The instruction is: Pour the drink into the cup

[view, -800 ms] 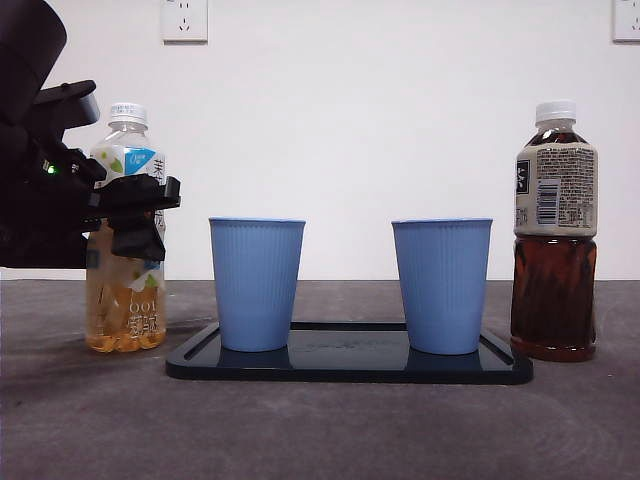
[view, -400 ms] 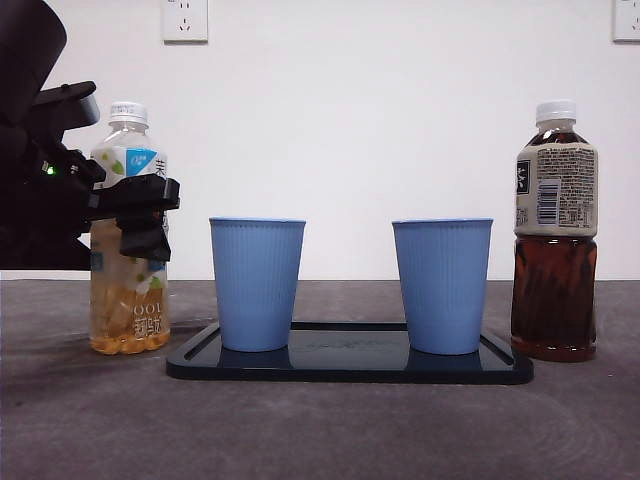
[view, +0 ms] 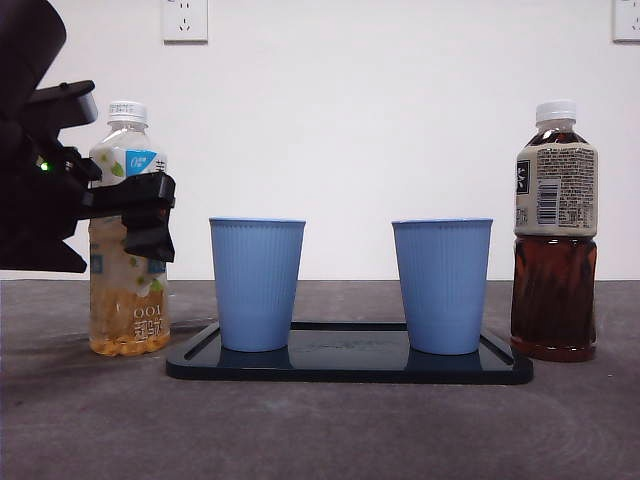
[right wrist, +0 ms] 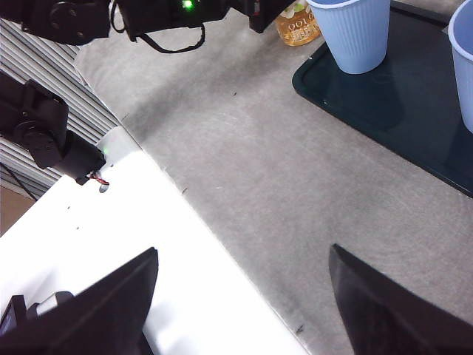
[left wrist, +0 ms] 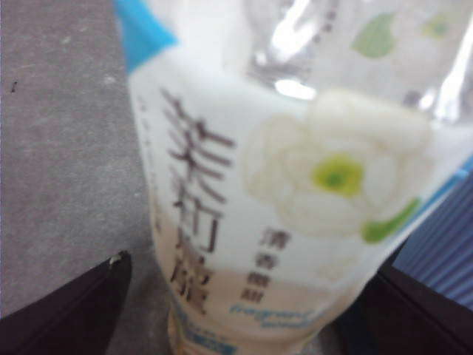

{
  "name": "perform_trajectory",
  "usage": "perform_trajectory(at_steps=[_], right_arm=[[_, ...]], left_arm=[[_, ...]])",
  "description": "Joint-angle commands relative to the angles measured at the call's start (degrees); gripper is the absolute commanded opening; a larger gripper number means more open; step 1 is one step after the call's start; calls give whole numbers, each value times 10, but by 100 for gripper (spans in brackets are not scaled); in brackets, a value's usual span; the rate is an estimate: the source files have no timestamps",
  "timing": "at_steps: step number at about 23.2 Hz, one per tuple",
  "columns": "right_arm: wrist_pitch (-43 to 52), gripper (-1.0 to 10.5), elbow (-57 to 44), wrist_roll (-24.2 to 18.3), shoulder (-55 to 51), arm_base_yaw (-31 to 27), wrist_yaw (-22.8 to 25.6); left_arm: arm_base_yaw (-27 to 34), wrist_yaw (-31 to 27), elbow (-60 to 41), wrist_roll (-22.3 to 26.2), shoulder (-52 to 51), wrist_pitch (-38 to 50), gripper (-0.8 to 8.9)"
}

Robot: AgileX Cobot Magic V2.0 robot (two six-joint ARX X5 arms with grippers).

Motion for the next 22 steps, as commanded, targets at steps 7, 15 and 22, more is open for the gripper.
perform_trajectory(at_steps=[7, 15, 22], right_arm=[[2, 363, 8, -9, 2, 4, -1], [2, 363, 8, -9, 2, 4, 12], [2, 363, 8, 2, 2, 4, 127]], left_arm=[[-3, -1, 6, 5, -59, -73, 536], [-7, 7, 6, -5, -135, -205, 532], [-21, 86, 13, -20, -269, -351, 531]])
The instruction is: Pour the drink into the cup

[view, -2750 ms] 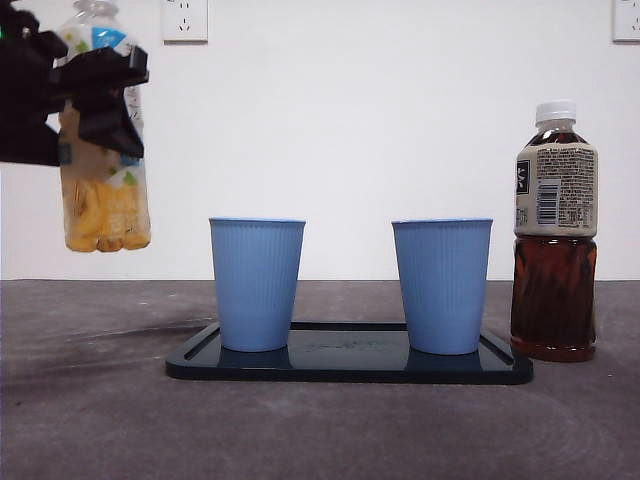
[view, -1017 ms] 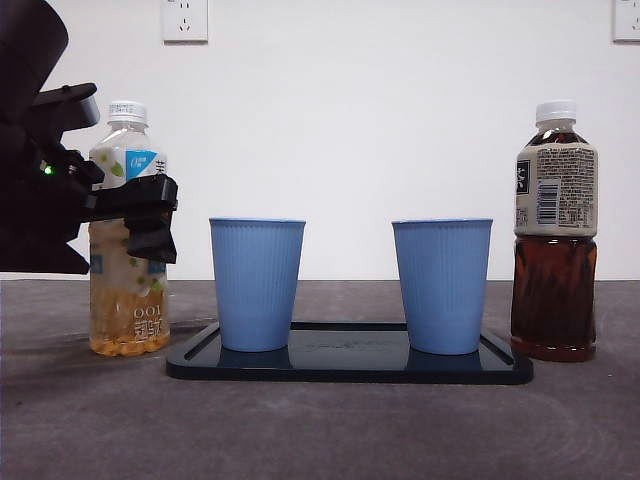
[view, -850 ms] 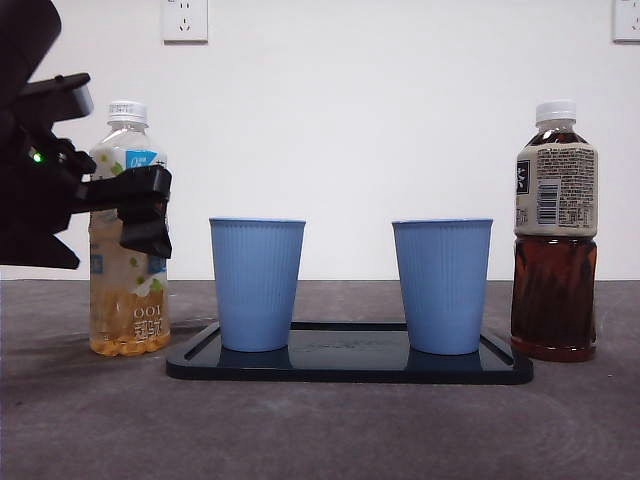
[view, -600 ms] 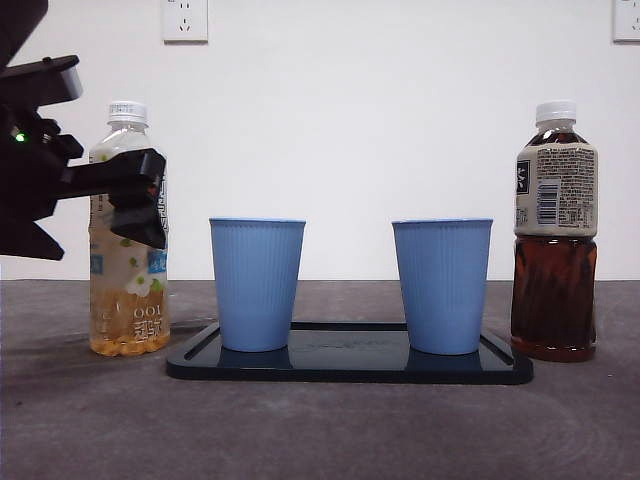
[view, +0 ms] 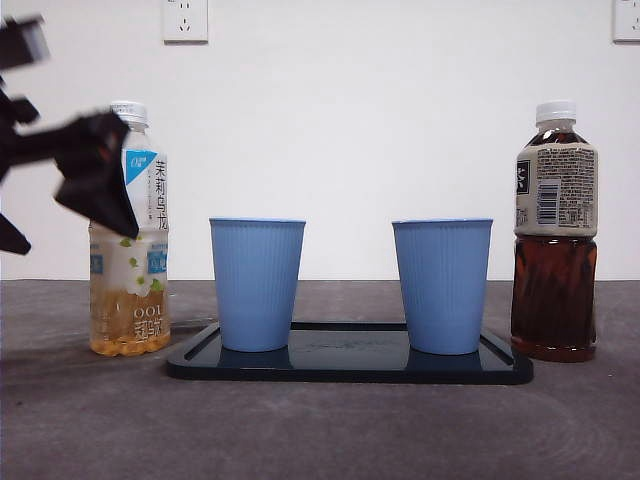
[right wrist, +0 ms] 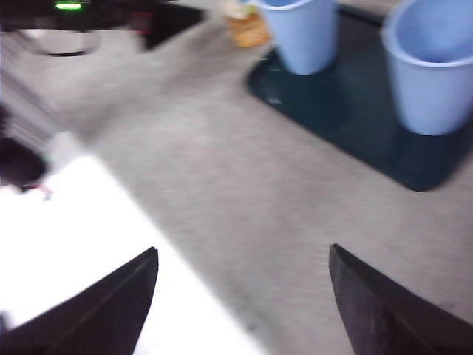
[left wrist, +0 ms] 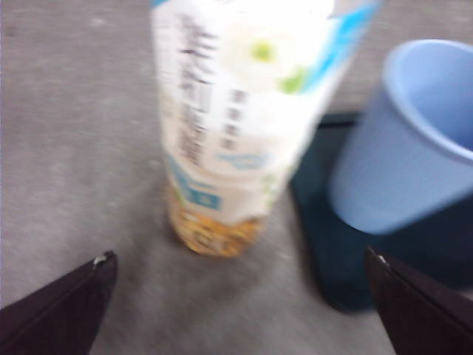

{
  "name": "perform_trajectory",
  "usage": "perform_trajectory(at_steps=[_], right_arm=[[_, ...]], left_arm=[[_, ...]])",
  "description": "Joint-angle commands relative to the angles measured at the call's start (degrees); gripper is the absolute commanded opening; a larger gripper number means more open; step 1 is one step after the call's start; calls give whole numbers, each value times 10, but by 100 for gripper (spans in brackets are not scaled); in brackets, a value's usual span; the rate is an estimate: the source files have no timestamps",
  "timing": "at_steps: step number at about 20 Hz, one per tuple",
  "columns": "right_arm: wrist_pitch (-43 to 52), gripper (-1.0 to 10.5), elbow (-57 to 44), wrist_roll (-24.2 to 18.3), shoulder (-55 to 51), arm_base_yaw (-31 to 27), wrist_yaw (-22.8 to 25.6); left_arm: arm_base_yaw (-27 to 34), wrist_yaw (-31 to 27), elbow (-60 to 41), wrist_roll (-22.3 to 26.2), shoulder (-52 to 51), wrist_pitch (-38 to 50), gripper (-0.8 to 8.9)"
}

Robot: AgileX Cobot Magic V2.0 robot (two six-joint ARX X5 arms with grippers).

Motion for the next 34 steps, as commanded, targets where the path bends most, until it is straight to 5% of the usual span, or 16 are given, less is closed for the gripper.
perform_trajectory(at_steps=[1, 10, 13, 16, 17, 34], right_arm=[[3, 363, 8, 3, 2, 4, 57], [35, 363, 8, 4, 2, 4, 158], [44, 352, 8, 3, 2, 4, 173], [45, 87, 8, 2, 2, 4, 182], [45, 4, 8, 1, 2, 4, 182], [45, 6, 8, 10, 2, 4, 179]], left_arm=[[-9, 37, 17, -17, -55, -63, 530], [-19, 114, 92, -45, -207, -282, 485], [-19, 115, 121, -45, -250, -328, 284], [-19, 116, 129, -46, -282, -335, 0], [-19, 116, 129, -45, -289, -340, 6], [-19, 116, 129, -45, -295, -353, 6]])
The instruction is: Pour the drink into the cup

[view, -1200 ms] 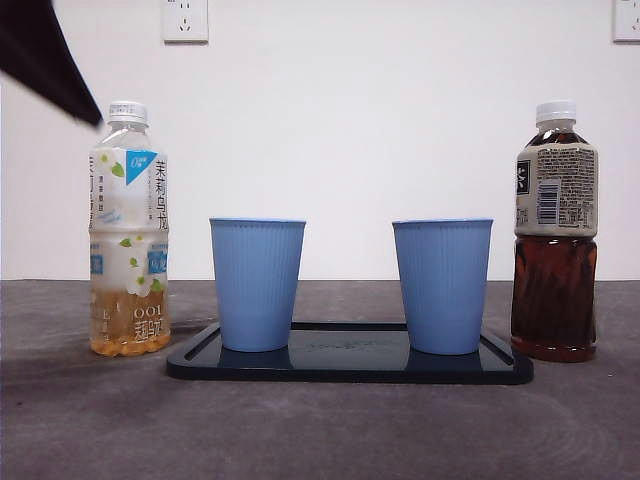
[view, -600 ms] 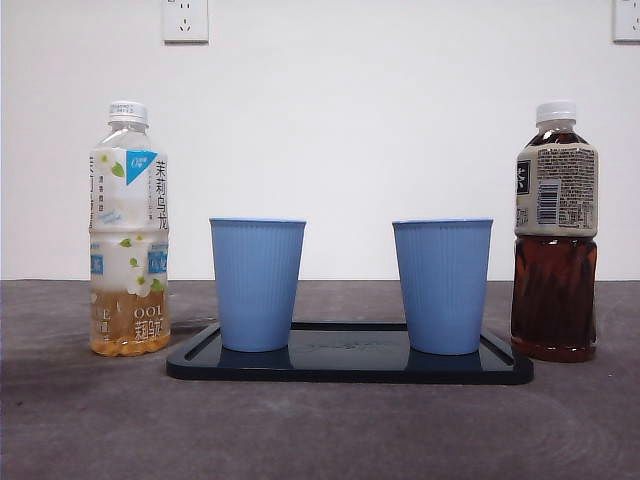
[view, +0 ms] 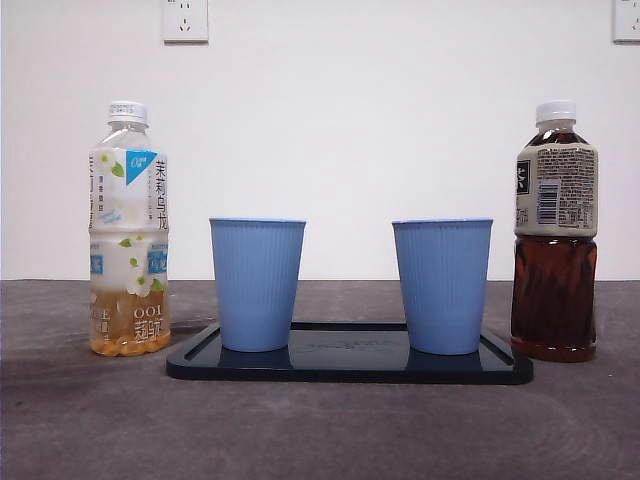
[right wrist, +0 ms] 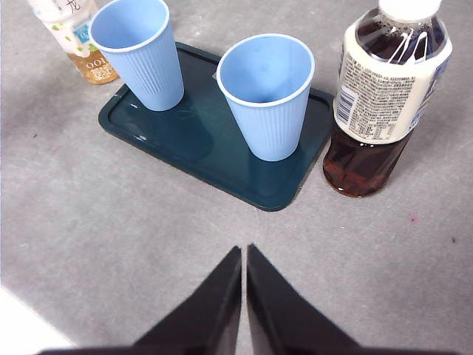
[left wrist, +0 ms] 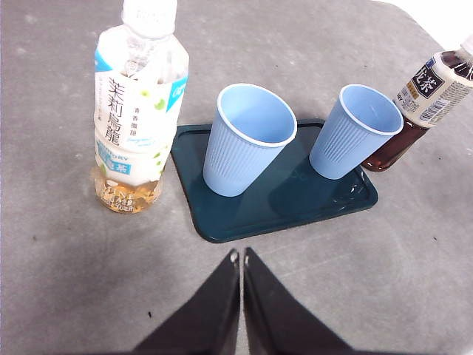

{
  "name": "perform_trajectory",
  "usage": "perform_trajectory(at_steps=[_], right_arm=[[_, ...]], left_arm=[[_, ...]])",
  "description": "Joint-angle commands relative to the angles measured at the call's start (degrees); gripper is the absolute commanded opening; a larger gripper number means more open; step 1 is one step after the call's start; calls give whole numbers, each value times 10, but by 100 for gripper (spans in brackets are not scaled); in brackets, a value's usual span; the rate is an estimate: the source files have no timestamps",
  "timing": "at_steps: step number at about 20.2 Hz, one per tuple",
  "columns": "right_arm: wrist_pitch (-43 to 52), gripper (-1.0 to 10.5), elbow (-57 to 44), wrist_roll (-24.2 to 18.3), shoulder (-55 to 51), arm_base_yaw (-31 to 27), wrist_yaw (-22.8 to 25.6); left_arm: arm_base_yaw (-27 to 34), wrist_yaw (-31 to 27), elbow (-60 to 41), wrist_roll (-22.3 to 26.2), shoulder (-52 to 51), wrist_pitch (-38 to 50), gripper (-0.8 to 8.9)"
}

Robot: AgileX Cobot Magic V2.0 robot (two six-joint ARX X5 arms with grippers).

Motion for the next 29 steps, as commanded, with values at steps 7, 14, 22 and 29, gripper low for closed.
perform_trajectory(at_steps=[7, 14, 22, 29], right_arm=[[6, 6, 8, 6, 2, 4, 0], [6, 6, 8, 6, 2, 4, 0], [6, 6, 8, 6, 2, 4, 0], [6, 6, 8, 6, 2, 4, 0]], left_arm=[[3, 0, 9, 54, -16, 16, 6], [132, -1, -39, 259, -89, 233, 7], [205, -3, -229, 286, -181, 368, 6], [226, -4, -371, 284, -258, 366, 7]])
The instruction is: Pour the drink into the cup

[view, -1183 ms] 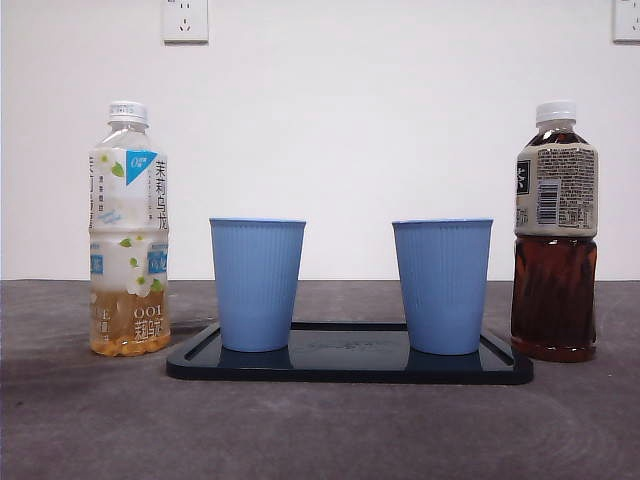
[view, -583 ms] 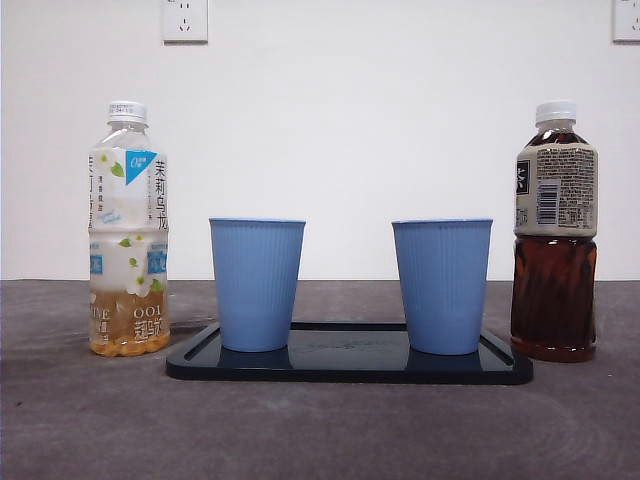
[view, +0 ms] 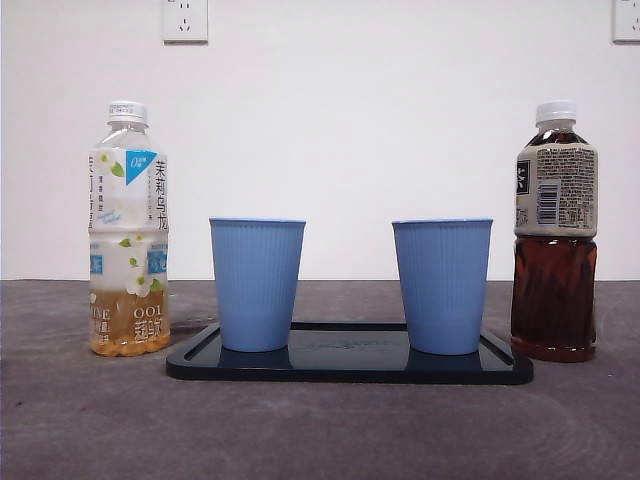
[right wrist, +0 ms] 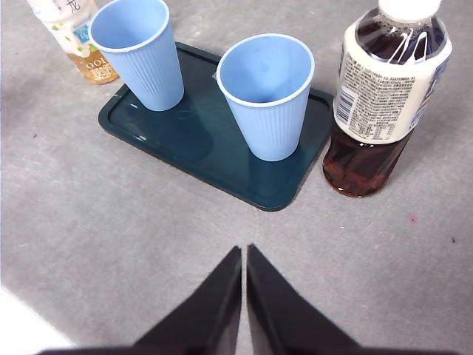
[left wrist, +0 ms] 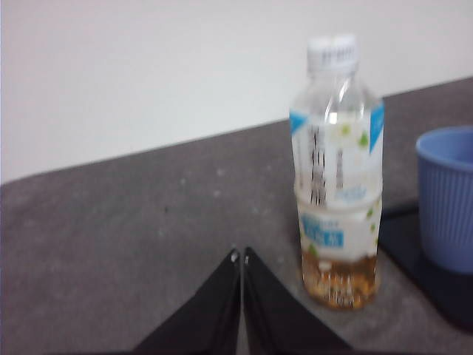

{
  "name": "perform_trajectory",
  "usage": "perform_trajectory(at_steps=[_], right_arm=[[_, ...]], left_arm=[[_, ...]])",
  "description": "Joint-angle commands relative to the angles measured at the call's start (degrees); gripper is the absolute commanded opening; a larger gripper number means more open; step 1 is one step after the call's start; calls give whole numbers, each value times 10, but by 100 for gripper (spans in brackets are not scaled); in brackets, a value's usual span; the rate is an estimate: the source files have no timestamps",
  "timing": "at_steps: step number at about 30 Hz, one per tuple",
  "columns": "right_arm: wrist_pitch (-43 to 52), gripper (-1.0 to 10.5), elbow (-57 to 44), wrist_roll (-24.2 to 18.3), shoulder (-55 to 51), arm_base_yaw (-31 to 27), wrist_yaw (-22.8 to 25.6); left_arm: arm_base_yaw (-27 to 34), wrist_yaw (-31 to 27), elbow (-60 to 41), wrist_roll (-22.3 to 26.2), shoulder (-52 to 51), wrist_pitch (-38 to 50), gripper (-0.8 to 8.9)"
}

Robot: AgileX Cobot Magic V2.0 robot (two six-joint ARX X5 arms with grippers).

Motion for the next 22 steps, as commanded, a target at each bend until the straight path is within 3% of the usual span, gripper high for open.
perform_trajectory(at_steps=[1, 10, 22], right_arm=[[6, 6, 8, 6, 2, 4, 0], [6, 6, 8, 6, 2, 4, 0], [6, 6, 8, 6, 2, 4, 0]], left_arm=[[2, -2, -17, 7, -19, 3, 6], [34, -2, -30, 6, -18, -64, 7], [34, -2, -30, 7, -18, -64, 7]])
